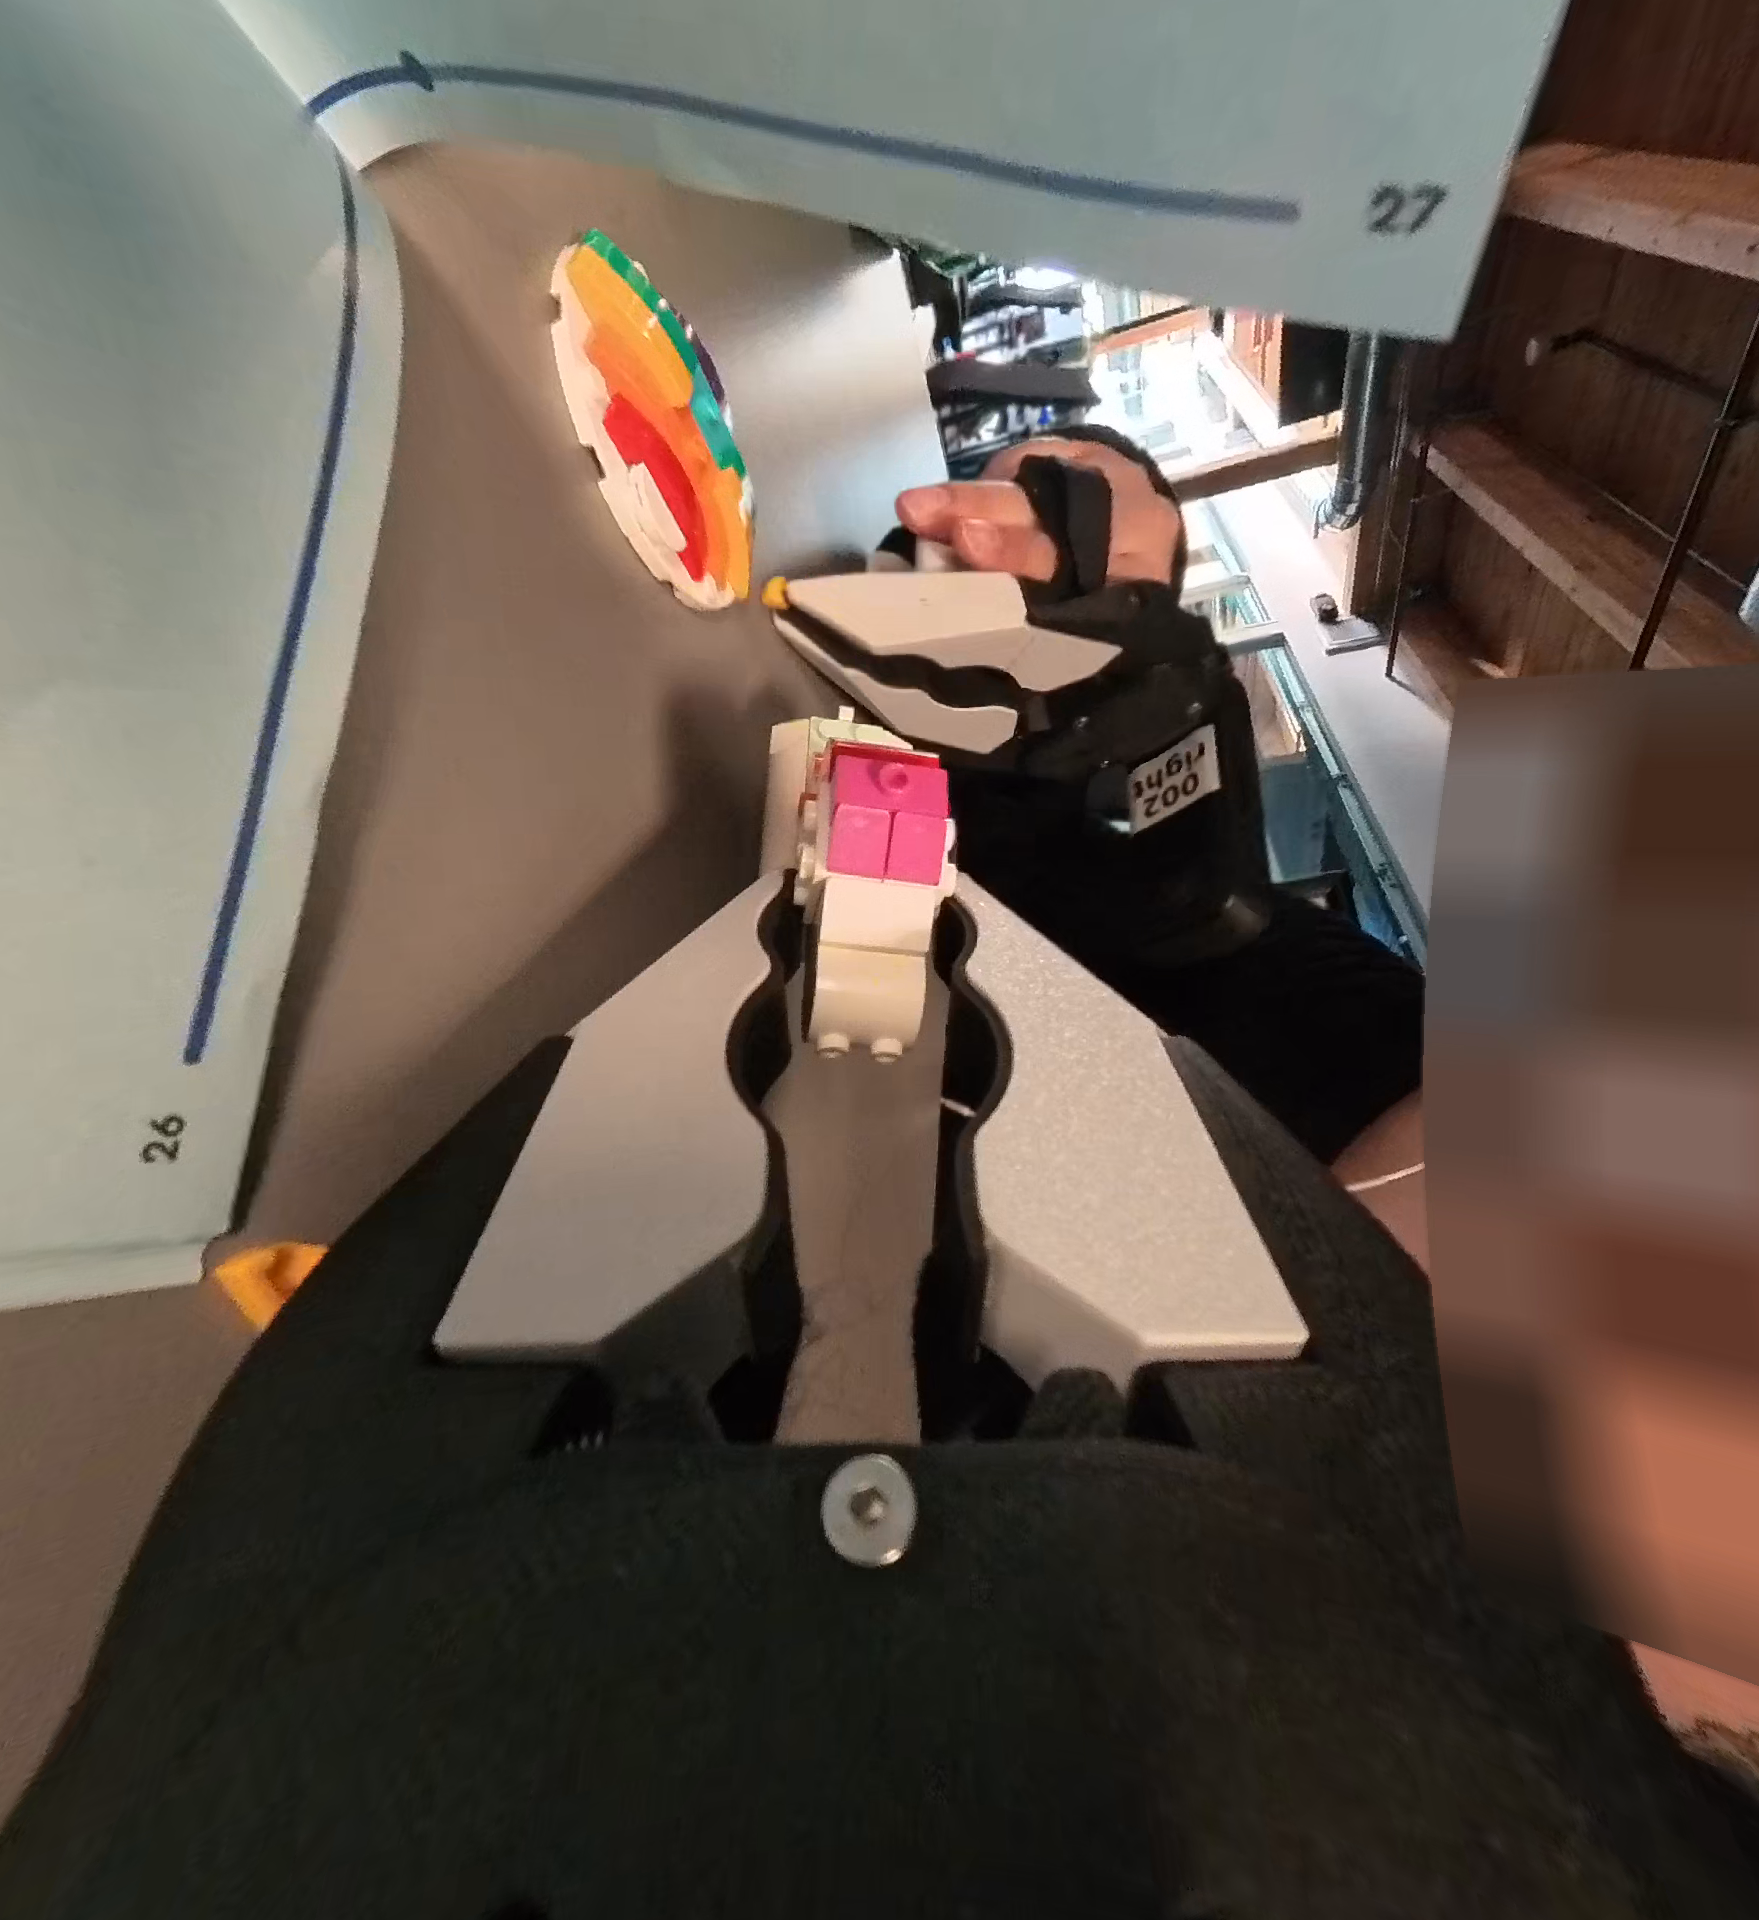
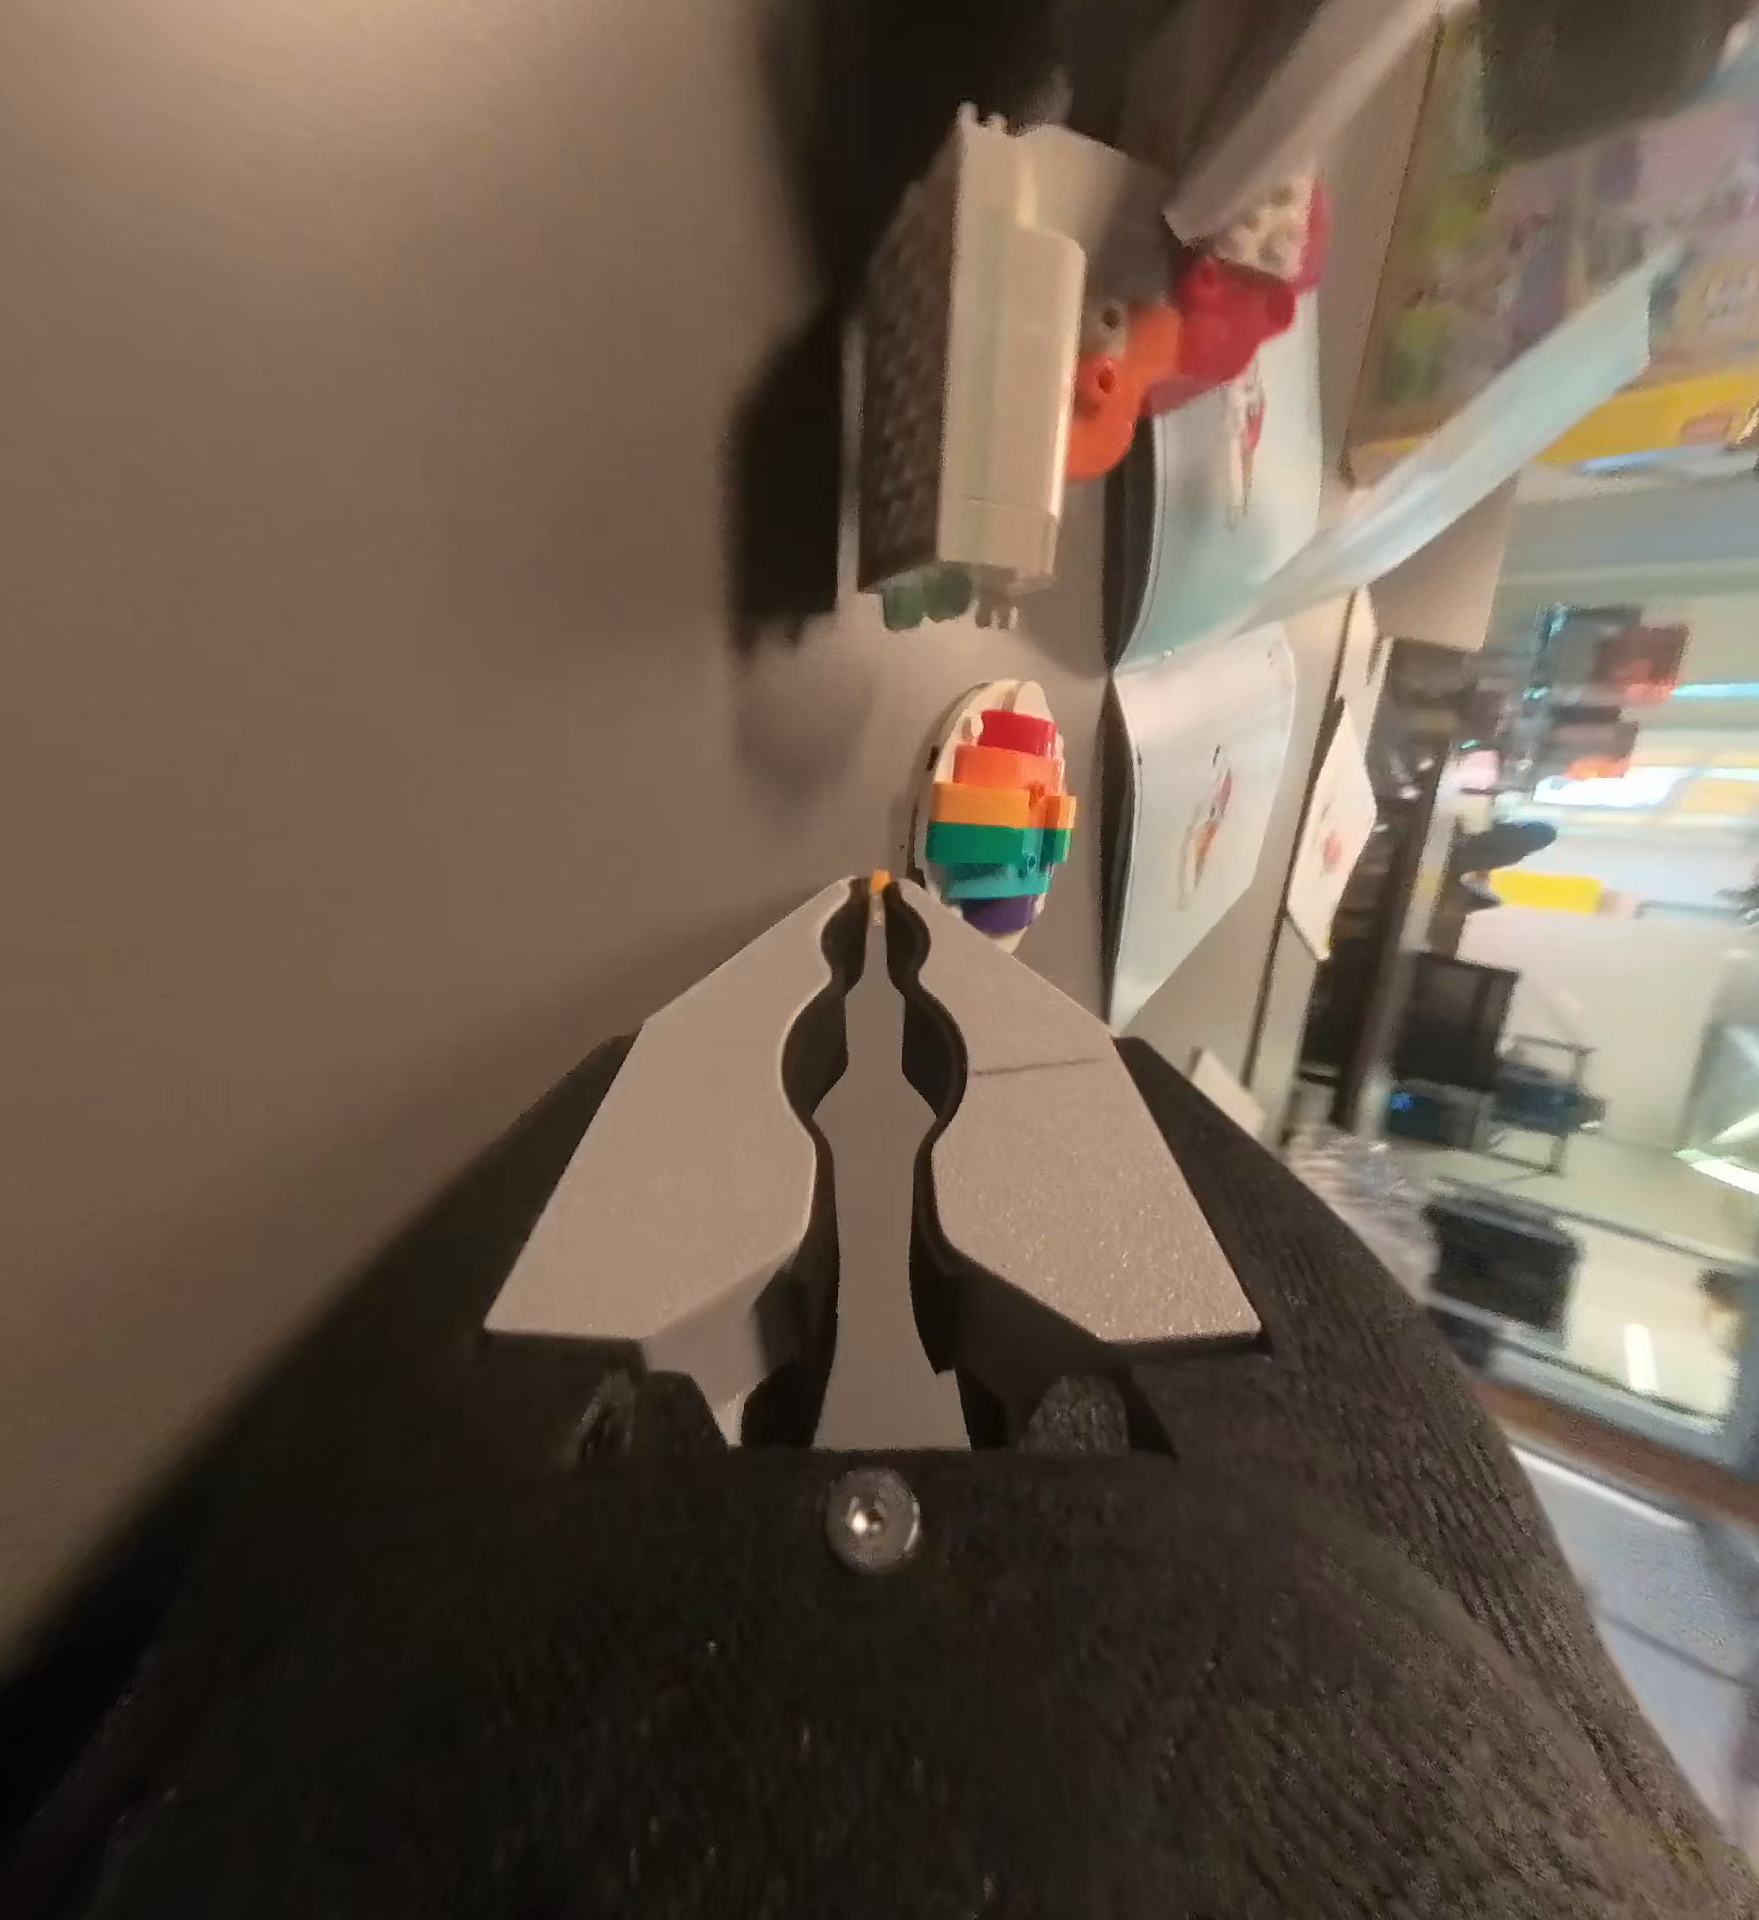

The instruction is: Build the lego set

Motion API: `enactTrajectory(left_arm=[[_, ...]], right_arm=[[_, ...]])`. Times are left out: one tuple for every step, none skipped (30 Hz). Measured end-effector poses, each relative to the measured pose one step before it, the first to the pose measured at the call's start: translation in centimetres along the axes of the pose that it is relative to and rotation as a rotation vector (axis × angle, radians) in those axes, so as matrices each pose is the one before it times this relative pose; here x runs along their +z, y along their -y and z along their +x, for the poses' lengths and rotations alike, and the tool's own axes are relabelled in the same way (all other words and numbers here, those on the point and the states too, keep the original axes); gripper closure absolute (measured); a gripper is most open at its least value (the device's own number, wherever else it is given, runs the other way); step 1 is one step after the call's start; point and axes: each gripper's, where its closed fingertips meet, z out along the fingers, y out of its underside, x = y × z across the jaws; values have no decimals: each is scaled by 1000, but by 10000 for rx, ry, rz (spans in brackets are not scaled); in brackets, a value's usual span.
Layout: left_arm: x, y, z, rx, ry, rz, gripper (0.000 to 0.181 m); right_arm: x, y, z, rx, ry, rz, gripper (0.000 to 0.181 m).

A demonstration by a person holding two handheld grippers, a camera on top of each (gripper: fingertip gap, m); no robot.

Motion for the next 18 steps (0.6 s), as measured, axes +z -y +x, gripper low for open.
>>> enactTrajectory(left_arm=[[-30,95,-6,-33,-26,72,157],[5,-42,8,10,-13,-19,157],[22,-70,-1,21,13,-46,157],[26,-29,-18,32,32,-22,157],[25,-42,-11,28,23,-22,157],[12,-32,16,13,2,-16,157],[-14,15,10,-1,-10,8,157],[-23,32,14,-9,-19,20,157],[0,0,30,-15,-22,-5,157],[9,-19,28,-2,-17,-18,157],[58,-64,38,26,9,-43,157],[120,-151,69,39,-3,-87,157],[181,-233,130,20,-52,-136,157],[242,-346,213,-14,-112,-193,157],[288,-401,240,-45,-144,-224,157],[276,-361,199,-40,-117,-199,157],[261,-312,160,-5,-85,-172,157],[186,-252,161,5,-75,-131,157]], right_arm=[[-53,-37,8,537,191,156,180],[-162,84,-14,523,219,249,177],[-224,170,-57,491,254,301,173],[-226,188,-171,471,317,275,171],[-185,127,-197,469,315,207,169],[-130,74,-148,388,250,145,167],[-137,84,-60,301,175,143,163],[-174,187,-21,349,173,225,157],[-180,419,21,484,189,372,153],[-174,824,-101,560,302,606,148],[-82,1188,-333,583,413,815,143],[86,1255,-350,535,374,844,137],[298,1025,-326,422,291,686,132],[433,499,-476,235,334,335,128],[466,142,-220,18,132,95,125],[407,-12,-150,-160,39,-11,125],[311,-4,-284,-181,97,-19,125],[211,17,-361,-136,143,-12,126]])
